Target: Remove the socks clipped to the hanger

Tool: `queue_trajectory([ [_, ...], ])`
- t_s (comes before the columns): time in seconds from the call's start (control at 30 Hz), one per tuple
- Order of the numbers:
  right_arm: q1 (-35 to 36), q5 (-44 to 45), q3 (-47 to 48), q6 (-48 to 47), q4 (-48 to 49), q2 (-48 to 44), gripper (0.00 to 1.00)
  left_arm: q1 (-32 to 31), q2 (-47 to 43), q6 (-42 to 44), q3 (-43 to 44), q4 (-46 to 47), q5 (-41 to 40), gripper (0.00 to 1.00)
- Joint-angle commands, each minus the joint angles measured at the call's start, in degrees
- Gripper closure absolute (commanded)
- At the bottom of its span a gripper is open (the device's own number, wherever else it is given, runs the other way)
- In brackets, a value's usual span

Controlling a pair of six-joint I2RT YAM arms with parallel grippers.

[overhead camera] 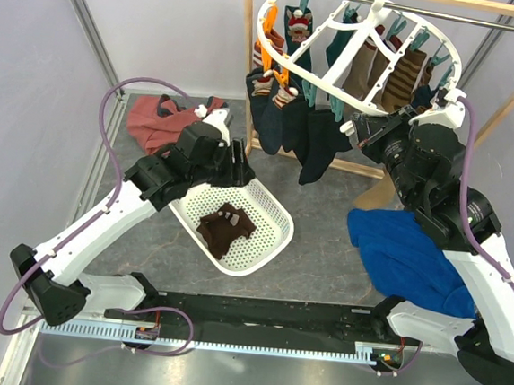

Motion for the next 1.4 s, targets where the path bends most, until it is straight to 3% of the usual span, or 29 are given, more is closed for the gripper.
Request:
queue_trajectory([
  [0.0, 0.0, -0.6, 0.2, 0.5, 1.7, 0.0, 0.9, -0.4, 0.6, 9.3, 2.2, 18.0, 14.5, 0.37],
  [0.17, 0.0, -1.1, 1.1, 0.7, 1.6, 0.6, 0.9, -1.3, 5.4, 12.0, 4.1, 26.1, 24.7, 0.33],
  [0.3, 0.0, -1.3, 1.3, 0.5, 1.6, 0.9, 0.9, -3.0, 7.9, 12.3, 3.8, 30.5, 27.9, 0.33],
  [0.53, 0.0, -1.7, 1.1, 0.9, 1.4, 0.9, 0.9, -6.7, 12.0, 12.7, 3.1, 35.2, 24.8, 0.3],
  [0.83, 0.0, -1.9, 0.0, 2.0, 1.4, 0.4, 0.9, -6.9, 14.7, 15.0, 2.1, 37.4, 12.8, 0.3],
  [1.07, 0.0, -1.5, -0.9, 2.5, 1.5, -0.3, 0.89, -6.9, 15.7, 15.3, 1.6, 39.0, 13.5, 0.3],
  [1.27, 0.0, -1.6, -0.7, 2.8, 1.6, 0.2, 0.89, -7.2, 17.2, 14.3, 2.1, 40.0, 17.3, 0.38],
  [1.37, 0.0, -1.6, -0.2, 2.7, 1.6, 0.3, 0.88, -7.3, 17.3, 14.0, 2.3, 40.1, 18.7, 0.62],
])
